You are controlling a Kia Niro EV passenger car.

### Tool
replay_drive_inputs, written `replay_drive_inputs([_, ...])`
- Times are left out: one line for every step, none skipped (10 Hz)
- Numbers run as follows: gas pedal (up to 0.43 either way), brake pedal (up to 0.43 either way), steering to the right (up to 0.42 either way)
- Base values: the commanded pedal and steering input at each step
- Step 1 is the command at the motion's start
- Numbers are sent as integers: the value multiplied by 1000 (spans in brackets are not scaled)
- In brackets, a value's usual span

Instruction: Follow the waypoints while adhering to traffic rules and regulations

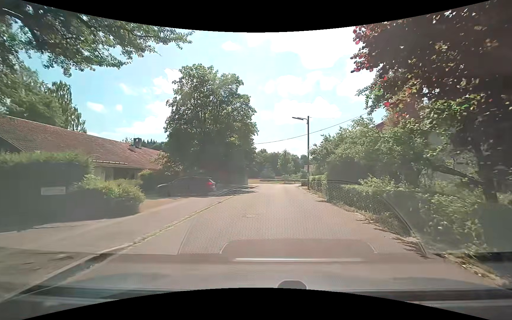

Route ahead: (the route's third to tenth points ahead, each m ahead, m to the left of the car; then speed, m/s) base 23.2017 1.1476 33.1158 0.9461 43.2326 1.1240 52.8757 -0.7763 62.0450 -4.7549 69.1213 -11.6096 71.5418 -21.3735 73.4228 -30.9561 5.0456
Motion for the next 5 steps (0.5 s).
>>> replay_drive_inputs([0, 159, 12])
replay_drive_inputs([0, 159, 12])
replay_drive_inputs([0, 159, 12])
replay_drive_inputs([0, 152, 12])
replay_drive_inputs([0, 104, 11])
